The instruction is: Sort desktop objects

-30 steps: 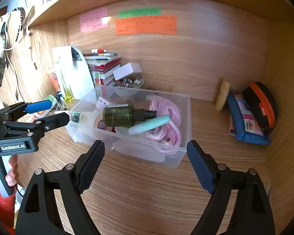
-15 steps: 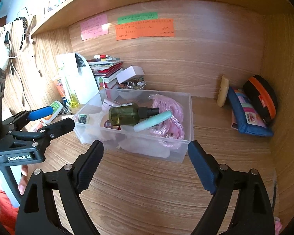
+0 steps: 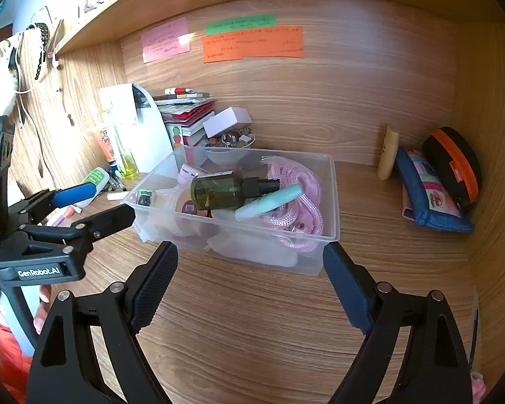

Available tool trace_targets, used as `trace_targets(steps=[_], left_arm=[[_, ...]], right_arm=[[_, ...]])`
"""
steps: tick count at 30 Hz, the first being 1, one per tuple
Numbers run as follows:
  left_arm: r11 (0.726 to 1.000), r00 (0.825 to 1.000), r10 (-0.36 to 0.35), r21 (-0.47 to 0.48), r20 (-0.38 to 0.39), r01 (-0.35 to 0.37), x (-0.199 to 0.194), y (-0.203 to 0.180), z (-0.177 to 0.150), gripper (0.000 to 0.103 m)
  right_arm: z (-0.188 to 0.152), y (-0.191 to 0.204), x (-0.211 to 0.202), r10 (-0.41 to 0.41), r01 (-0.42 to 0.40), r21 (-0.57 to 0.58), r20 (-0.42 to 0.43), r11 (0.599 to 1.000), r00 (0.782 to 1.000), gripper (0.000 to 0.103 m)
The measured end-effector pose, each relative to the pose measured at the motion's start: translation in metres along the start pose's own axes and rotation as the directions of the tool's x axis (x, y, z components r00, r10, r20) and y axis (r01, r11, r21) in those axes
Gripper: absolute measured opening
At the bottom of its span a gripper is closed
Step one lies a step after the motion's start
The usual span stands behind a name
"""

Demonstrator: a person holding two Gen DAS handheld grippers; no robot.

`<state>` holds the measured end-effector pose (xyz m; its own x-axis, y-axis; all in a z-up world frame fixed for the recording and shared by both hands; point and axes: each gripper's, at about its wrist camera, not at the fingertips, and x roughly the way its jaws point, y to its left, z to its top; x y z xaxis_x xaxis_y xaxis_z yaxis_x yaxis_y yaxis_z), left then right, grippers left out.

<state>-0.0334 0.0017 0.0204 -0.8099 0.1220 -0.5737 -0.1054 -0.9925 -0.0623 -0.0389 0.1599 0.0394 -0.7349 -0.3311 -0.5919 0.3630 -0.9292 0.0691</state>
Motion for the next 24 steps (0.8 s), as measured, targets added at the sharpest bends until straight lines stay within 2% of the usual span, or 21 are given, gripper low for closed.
trace_targets(steps=[24], left_arm=[[1.000, 1.000, -0.008, -0.005, -0.014, 0.008, 0.0021, 0.0028, -0.0009, 0.097]], right_arm=[[-0.0009, 0.0029, 0.0009, 0.008, -0.008, 0.002, -0.010, 1.000, 1.000, 0.087]])
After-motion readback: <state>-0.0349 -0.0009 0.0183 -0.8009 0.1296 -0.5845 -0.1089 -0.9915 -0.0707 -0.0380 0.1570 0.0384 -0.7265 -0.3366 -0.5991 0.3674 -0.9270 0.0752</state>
